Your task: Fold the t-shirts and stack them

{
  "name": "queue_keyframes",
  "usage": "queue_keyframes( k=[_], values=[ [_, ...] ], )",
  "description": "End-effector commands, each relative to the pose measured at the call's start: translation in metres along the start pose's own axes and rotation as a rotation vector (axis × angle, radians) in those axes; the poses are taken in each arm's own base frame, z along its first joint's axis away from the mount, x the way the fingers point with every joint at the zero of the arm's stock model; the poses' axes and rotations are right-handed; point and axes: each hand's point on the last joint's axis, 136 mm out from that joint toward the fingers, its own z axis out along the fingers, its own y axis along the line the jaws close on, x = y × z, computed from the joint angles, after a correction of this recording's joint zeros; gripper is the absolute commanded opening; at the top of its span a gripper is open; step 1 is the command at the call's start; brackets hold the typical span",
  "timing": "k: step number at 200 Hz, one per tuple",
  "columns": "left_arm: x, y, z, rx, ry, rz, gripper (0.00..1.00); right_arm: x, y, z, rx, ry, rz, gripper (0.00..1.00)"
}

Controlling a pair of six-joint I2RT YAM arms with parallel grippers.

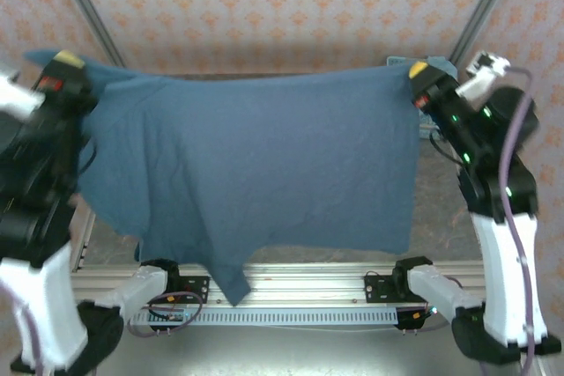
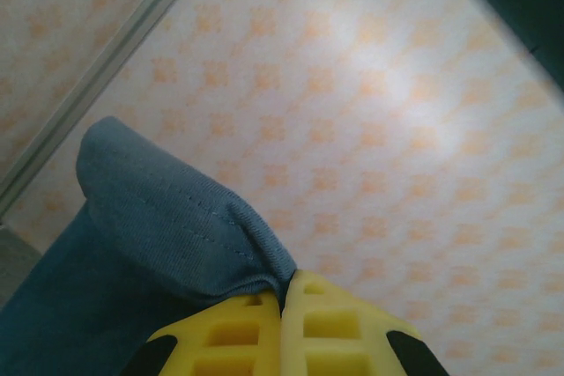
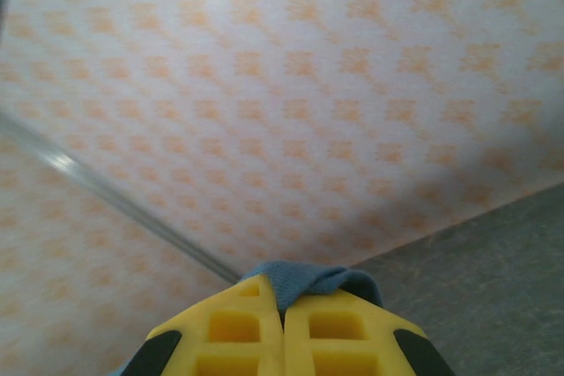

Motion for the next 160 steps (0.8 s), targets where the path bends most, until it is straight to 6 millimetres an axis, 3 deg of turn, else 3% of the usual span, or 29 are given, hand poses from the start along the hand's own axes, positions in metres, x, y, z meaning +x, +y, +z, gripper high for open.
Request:
queue_keyframes(
  k=[1,25,31,37,41,48,56,68,72,79,98,114,138,160],
  values=[
    [0.059,0.007,0.112,-0.108,0.075,0.126,0.0,-0.006,-0.048,0.079,0.16,-0.009,0.007,0.0],
    [0.133,0.017,0.213,-0.159,0.205,0.209,0.0,0.013,-0.109,0.163,0.285,0.082,0.038,0.0],
    [0.156,0.024,0.236,-0.178,0.245,0.227,0.0,0.025,-0.134,0.185,0.339,0.127,0.06,0.0],
    [0.173,0.028,0.255,-0.187,0.28,0.241,0.0,0.033,-0.153,0.203,0.38,0.172,0.085,0.1],
    [0.195,0.038,0.274,-0.205,0.321,0.256,0.01,0.04,-0.165,0.214,0.405,0.206,0.101,0.19],
    [0.221,0.05,0.295,-0.224,0.372,0.268,0.18,0.051,-0.184,0.23,0.446,0.259,0.122,0.34],
    [0.247,0.063,0.314,-0.235,0.421,0.273,0.46,0.062,-0.2,0.243,0.486,0.302,0.127,0.45],
    [0.273,0.072,0.329,-0.227,0.462,0.258,0.77,0.073,-0.211,0.259,0.502,0.351,0.128,0.51],
    [0.279,0.075,0.332,-0.227,0.47,0.253,0.92,0.075,-0.214,0.262,0.507,0.361,0.127,0.52],
    [0.285,0.077,0.333,-0.226,0.483,0.243,1.0,0.077,-0.215,0.265,0.509,0.374,0.124,0.54],
    [0.295,0.086,0.324,-0.259,0.544,0.236,1.0,0.084,-0.217,0.262,0.528,0.406,0.12,0.55],
    [0.305,0.094,0.304,-0.293,0.621,0.257,0.99,0.095,-0.218,0.248,0.545,0.443,0.13,0.55],
    [0.308,0.12,0.256,-0.38,0.702,0.273,0.94,0.121,-0.211,0.219,0.548,0.489,0.137,0.55],
    [0.318,0.156,0.195,-0.488,0.828,0.246,0.85,0.172,-0.211,0.18,0.571,0.575,0.155,0.51]
  ],
)
